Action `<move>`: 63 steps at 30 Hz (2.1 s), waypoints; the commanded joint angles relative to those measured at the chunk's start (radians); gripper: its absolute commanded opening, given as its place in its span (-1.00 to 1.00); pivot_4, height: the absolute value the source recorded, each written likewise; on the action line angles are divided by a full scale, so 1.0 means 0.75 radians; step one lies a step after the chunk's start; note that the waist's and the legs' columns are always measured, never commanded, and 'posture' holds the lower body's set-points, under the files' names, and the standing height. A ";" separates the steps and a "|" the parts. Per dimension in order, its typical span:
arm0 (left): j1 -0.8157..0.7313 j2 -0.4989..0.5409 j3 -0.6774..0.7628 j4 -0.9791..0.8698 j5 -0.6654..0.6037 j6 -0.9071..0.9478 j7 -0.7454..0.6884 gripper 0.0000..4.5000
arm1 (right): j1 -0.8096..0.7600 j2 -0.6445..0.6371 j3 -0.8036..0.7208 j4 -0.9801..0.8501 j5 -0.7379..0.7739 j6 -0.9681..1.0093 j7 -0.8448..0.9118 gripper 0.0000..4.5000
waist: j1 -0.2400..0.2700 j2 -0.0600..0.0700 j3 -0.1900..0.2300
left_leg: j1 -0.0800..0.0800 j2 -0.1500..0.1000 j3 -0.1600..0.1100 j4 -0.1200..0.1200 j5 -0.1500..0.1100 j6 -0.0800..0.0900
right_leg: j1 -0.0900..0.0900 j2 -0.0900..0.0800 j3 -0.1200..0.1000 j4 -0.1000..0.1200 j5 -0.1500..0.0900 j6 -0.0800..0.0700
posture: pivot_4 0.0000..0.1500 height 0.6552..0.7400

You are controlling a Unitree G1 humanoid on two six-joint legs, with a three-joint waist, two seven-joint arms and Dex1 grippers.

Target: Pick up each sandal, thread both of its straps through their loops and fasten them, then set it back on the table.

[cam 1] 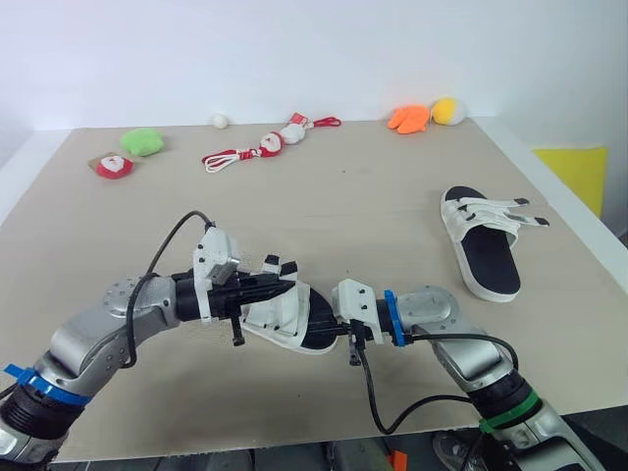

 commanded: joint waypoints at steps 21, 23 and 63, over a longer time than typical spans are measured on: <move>-0.494 -0.255 -0.025 0.562 0.297 0.287 -0.571 -1.00 | 0.042 -0.006 0.042 -0.001 -0.050 0.057 -0.021 -1.00 | -0.006 0.000 0.000 | -0.003 -0.001 -0.003 0.000 0.000 0.000 | -0.001 0.001 -0.001 0.000 0.000 0.000 | 1.00 1.00; -0.493 -0.275 -0.016 0.566 0.308 0.301 -0.577 -1.00 | 0.044 -0.007 0.041 -0.003 -0.049 0.058 -0.023 -1.00 | -0.006 0.000 0.000 | -0.004 -0.001 -0.002 0.001 0.000 0.000 | -0.001 0.001 -0.001 0.000 0.000 0.000 | 1.00 1.00; -0.530 -0.339 -0.047 0.821 0.717 0.064 -0.500 -1.00 | 0.039 -0.013 0.040 -0.009 -0.042 0.067 -0.031 -1.00 | -0.003 0.000 0.000 | -0.006 -0.003 -0.003 0.008 0.003 0.004 | 0.000 0.000 0.002 0.000 0.004 0.005 | 1.00 1.00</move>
